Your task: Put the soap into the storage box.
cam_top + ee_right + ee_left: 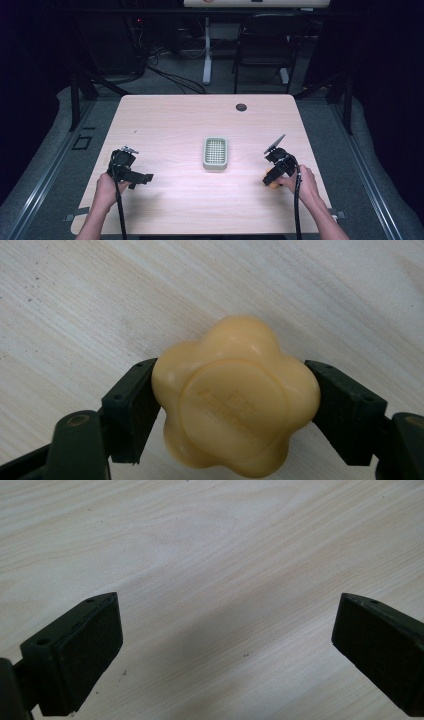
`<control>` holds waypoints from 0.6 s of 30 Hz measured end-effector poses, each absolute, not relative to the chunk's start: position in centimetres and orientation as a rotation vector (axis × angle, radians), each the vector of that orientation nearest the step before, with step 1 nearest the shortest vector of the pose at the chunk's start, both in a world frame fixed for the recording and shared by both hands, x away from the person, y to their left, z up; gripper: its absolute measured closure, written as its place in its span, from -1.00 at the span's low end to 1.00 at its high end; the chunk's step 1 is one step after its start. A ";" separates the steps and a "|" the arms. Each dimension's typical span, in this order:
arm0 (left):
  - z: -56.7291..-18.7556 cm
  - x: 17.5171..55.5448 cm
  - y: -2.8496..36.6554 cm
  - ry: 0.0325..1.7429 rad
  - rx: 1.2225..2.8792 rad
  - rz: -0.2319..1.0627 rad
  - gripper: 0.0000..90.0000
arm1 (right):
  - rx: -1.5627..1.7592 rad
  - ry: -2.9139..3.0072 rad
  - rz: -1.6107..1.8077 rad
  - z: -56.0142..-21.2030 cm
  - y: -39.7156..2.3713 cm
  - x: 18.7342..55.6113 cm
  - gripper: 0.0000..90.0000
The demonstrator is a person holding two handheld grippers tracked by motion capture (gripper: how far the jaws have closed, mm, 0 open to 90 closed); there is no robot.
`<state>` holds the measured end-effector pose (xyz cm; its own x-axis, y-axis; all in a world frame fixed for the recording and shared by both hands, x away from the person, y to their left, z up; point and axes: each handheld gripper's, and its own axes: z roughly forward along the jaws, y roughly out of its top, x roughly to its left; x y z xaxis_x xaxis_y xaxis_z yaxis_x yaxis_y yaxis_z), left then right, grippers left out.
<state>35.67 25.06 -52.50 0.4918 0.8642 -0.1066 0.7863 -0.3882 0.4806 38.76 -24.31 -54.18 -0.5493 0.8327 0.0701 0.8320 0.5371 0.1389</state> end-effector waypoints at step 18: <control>-52.6 35.7 24.9 1.357 2.276 0.212 -1.00 | 1.502 2.746 0.278 -54.5 -24.3 38.7 -0.46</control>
<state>35.74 24.87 -52.56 0.4966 0.8612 -0.1084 0.7872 -0.3942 0.4743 38.67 -24.28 -54.52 -0.5430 0.8354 0.0848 0.8355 0.5274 0.1546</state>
